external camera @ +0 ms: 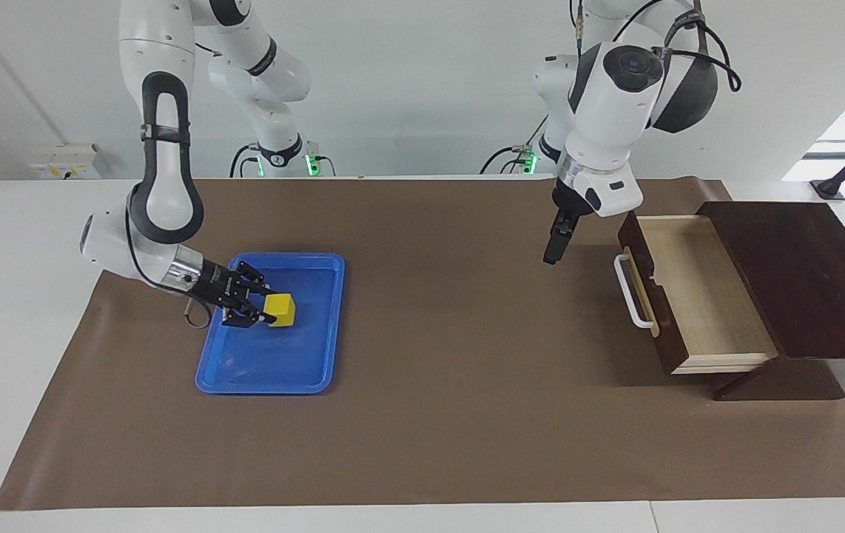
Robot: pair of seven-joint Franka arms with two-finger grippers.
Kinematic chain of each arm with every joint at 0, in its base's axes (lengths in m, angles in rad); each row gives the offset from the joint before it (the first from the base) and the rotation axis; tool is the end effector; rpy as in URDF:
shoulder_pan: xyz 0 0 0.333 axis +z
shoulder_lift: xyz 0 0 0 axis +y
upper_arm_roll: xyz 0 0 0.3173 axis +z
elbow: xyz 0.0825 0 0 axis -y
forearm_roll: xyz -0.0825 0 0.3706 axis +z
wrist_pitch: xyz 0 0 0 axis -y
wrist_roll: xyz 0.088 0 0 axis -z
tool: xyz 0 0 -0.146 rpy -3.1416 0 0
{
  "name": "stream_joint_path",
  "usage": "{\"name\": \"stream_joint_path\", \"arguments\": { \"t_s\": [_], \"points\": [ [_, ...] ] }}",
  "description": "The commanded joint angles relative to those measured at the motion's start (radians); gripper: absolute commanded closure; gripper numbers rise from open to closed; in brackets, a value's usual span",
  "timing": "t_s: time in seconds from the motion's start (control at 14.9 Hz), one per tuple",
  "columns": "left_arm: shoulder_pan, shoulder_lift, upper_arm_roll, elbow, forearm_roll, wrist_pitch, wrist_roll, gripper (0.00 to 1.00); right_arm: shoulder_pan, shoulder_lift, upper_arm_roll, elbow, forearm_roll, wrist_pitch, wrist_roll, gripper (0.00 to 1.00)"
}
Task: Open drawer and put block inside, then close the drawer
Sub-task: 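Grasp the yellow block with the right gripper while the left gripper rises, then carry the yellow block toward the left gripper, which grasps it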
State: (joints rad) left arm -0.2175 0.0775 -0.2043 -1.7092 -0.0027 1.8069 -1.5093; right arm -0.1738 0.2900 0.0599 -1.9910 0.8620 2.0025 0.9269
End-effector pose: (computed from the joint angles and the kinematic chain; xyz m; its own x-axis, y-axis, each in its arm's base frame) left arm 0.5277 -0.2339 0.5009 0.4636 0.8859 -0.0170 0.8860 -0.4632 0.0229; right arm 0.5755 0.0066 0.2967 0.0425 -0.7090 -0.7039 -0.9990 -0.0202 -0.0399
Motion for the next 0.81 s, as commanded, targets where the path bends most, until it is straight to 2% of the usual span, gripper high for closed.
{"name": "stream_joint_path", "arguments": {
  "t_s": [0.0, 0.2, 0.4, 0.61, 0.74],
  "points": [
    [-0.006, 0.016, 0.012, -0.015, -0.04, 0.026, -0.077, 0.0, 0.066, -0.011, 0.001, 0.13, -0.001, -0.071, 0.145, 1.0],
    [-0.016, 0.08, 0.013, 0.012, -0.045, 0.054, -0.251, 0.0, 0.175, -0.017, 0.001, 0.251, -0.014, -0.082, 0.303, 1.0],
    [-0.055, 0.155, 0.014, 0.091, -0.04, 0.057, -0.357, 0.0, 0.293, -0.011, 0.002, 0.323, -0.014, -0.053, 0.432, 1.0],
    [-0.081, 0.212, 0.014, 0.173, -0.043, 0.046, -0.413, 0.0, 0.413, -0.005, 0.001, 0.336, -0.014, 0.062, 0.555, 1.0],
    [-0.123, 0.251, 0.014, 0.25, -0.04, -0.004, -0.469, 0.0, 0.46, -0.003, 0.003, 0.321, -0.014, 0.11, 0.601, 1.0]
  ]
}}
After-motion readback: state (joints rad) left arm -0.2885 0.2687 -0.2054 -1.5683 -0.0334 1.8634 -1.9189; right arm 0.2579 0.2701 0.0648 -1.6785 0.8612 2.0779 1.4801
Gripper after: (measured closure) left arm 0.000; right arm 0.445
